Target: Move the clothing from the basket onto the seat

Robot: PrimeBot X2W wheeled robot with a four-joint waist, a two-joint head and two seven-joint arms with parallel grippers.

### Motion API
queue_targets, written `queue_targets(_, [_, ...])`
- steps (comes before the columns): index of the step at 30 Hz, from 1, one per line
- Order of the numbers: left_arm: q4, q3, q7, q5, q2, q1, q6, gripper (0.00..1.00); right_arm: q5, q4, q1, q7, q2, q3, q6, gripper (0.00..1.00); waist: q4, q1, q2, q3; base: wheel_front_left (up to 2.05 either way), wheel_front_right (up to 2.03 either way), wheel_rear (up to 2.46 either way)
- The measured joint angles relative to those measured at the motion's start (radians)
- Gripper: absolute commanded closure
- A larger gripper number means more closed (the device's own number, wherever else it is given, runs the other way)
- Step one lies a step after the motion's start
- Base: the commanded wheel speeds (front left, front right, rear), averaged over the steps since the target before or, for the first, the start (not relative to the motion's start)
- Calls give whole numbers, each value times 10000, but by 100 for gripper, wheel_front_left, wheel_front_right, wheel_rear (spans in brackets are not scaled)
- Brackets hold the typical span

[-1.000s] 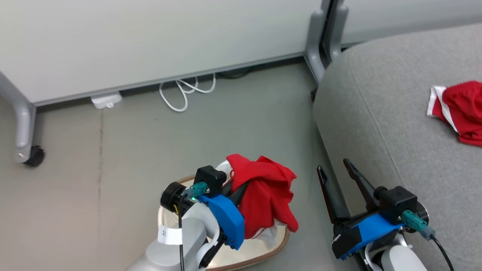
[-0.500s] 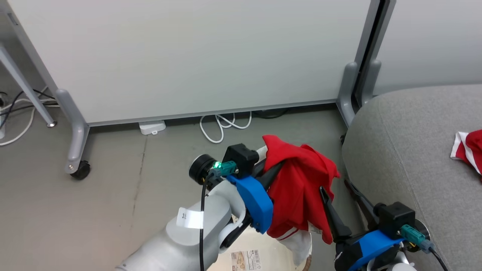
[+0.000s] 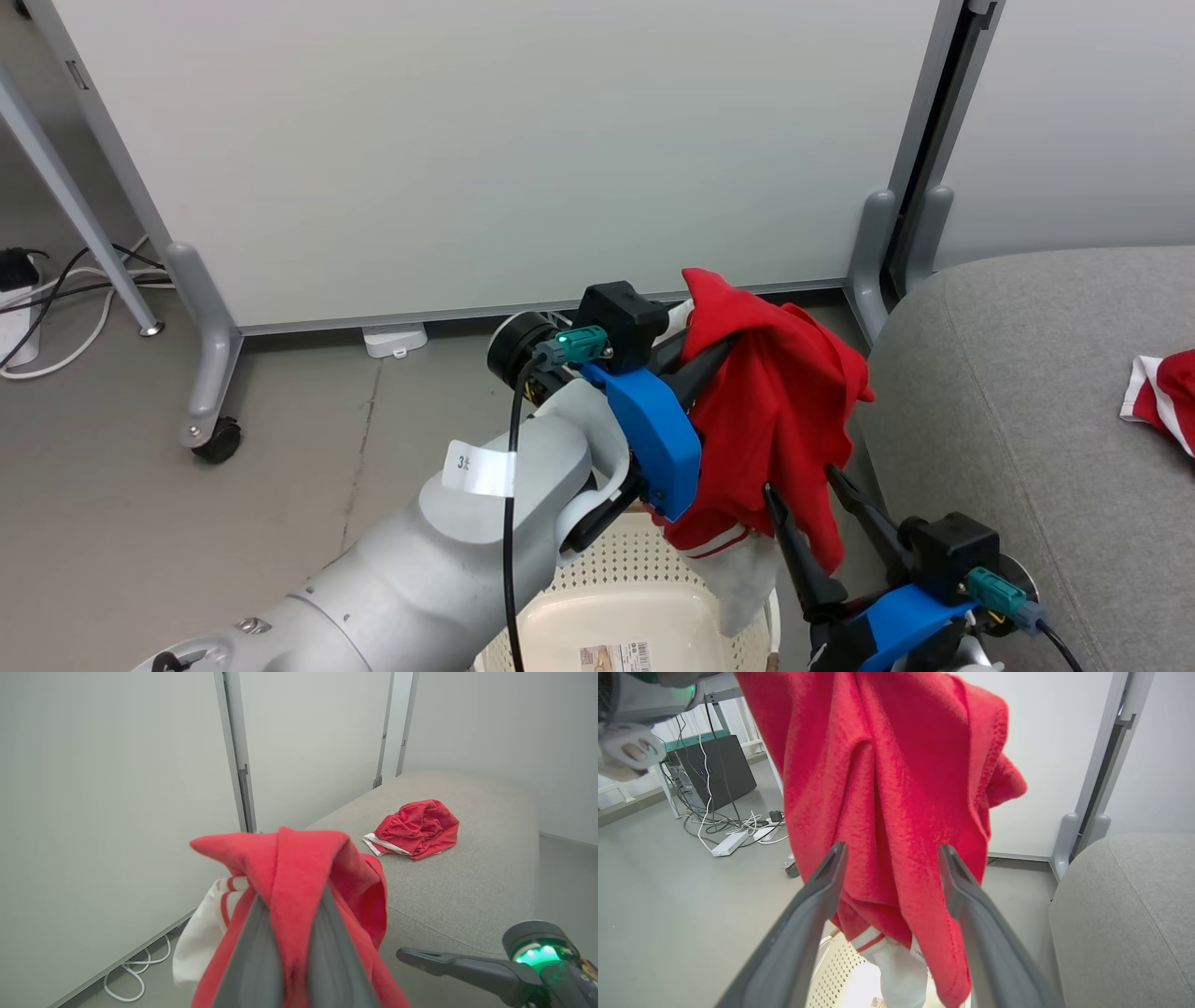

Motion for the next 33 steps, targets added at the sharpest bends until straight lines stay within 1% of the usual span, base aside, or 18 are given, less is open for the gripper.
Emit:
queue_targets(13, [-100,-245,-2,-426,0,-64,0,100,56,29,35,82,0,213,0,0,8,1,0,72,0,0,0])
queue_targets(23, [-54,-278,-4,-451,-2,-64,0,100,330,69,-58,136,2,556,0,0,-23,1,0,79,0,0,0])
queue_targets(29, [-69,-288,4,-445,0,-57,0,100,589,357,-430,443,4,1016,0,0,-5,1,0,105,0,0,0])
queue_targets(33, [-107,-290,35,-420,0,-50,0,100,662,690,-731,535,4,1135,0,0,24,1,0,136,0,0,0])
